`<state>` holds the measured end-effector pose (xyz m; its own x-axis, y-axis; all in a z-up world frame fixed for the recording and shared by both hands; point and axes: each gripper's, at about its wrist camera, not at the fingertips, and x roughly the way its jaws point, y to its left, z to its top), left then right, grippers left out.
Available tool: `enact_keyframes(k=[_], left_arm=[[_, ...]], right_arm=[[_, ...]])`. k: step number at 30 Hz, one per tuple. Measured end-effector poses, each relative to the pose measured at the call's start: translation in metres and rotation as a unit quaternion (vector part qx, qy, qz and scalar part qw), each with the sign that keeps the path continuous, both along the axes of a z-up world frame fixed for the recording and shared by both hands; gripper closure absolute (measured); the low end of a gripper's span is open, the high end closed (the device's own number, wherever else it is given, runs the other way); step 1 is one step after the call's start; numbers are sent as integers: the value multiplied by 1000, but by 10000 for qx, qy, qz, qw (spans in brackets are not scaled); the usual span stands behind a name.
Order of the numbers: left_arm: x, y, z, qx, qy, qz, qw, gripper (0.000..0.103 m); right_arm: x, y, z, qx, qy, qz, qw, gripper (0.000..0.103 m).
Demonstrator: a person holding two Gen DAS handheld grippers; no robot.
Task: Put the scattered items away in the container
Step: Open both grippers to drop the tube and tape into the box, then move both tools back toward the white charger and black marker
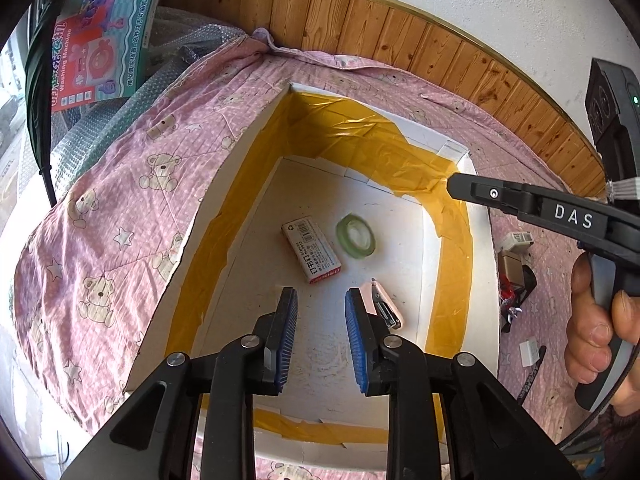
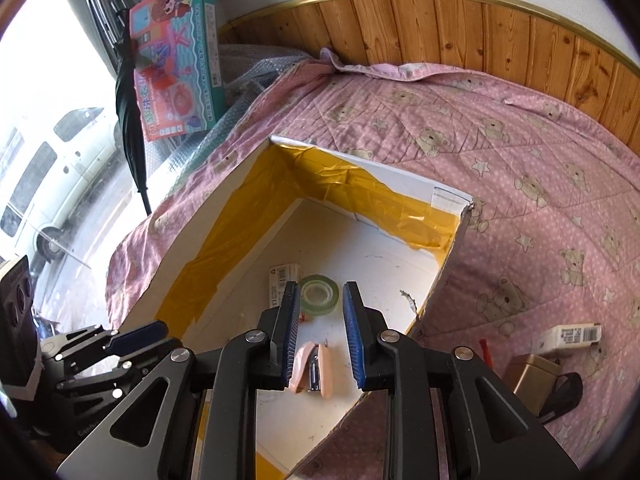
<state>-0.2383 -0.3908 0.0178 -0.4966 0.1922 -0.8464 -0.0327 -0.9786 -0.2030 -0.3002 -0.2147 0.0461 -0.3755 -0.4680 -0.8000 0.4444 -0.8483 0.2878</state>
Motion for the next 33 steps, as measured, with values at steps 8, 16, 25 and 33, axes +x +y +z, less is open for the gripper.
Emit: enact_keyframes(k=[8,16,25,33], left_arm=[[23,-7,12,91,112,14,9999,77],[51,4,29,-36,298,-71,9995,77],[81,6,55,-35,583,-95,9982,76],[108,14,65,-71,725,-154,9972,76]], right_arm=[[43,9,9,-350,0,19,9994,78],[78,16,30,-665,111,27,9977,78],[117,29,55,-953,320,10,9949,78],[157,43,62,-1140,484,-33,9923,78]])
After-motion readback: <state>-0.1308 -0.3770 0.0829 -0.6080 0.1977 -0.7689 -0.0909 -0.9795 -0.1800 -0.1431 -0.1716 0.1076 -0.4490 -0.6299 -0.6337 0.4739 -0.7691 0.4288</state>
